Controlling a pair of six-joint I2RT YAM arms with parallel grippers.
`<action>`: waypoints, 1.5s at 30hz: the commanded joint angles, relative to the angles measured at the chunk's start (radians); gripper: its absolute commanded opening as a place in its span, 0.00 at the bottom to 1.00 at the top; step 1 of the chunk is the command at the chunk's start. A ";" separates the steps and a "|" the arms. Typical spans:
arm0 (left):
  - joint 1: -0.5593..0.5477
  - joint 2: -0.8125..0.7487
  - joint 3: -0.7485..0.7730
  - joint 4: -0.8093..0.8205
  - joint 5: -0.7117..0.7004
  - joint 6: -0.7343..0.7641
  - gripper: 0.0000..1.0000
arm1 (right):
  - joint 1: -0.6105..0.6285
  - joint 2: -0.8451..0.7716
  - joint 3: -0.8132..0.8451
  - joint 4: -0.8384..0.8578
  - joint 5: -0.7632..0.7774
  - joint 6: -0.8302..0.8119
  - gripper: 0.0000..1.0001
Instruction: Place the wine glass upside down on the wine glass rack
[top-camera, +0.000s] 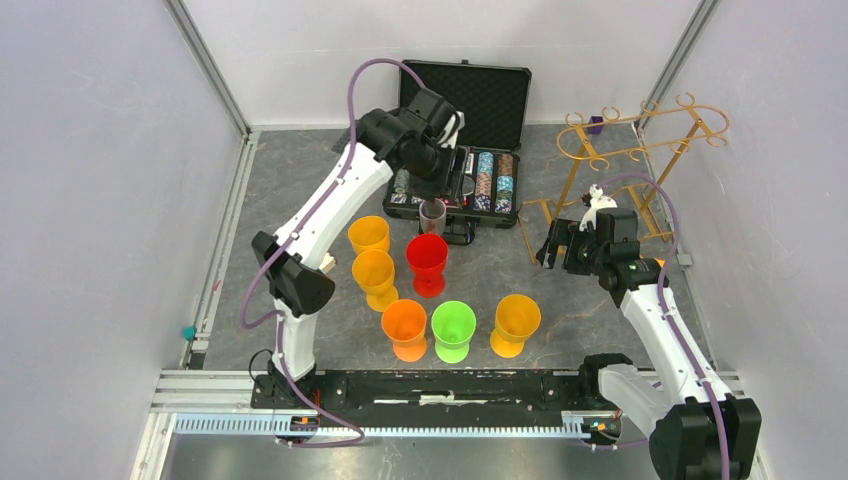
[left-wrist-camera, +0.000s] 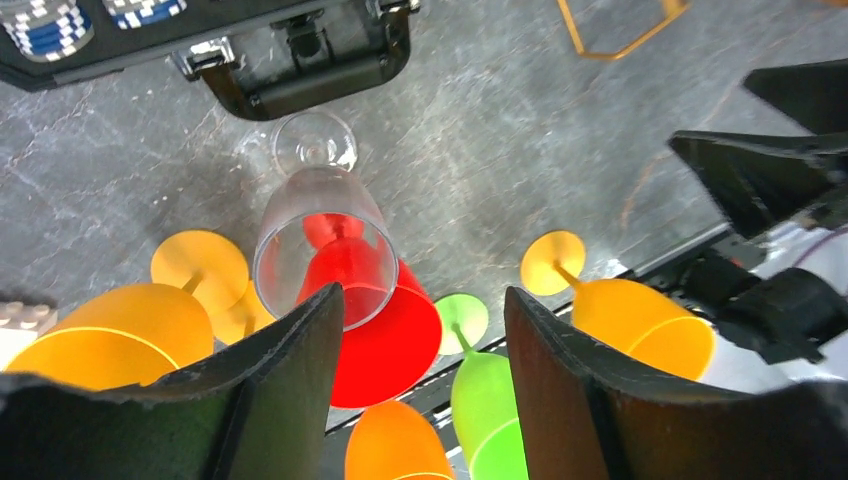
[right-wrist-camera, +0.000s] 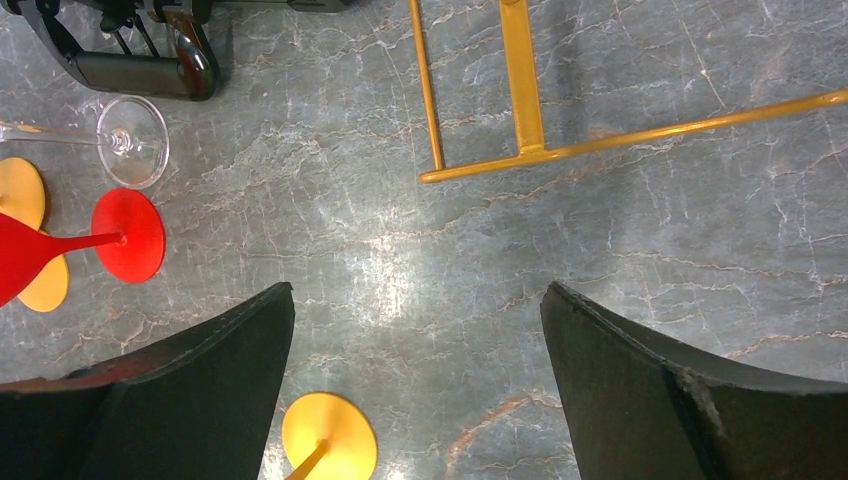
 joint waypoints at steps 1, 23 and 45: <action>-0.043 0.050 0.030 -0.076 -0.104 0.062 0.64 | 0.001 -0.025 0.038 -0.003 -0.014 -0.016 0.98; -0.090 0.147 0.024 -0.075 -0.200 0.067 0.02 | 0.002 -0.095 0.185 -0.167 -0.032 -0.038 0.97; 0.091 -0.245 -0.266 0.527 0.384 -0.216 0.02 | 0.001 -0.114 0.339 -0.302 -0.144 0.004 0.97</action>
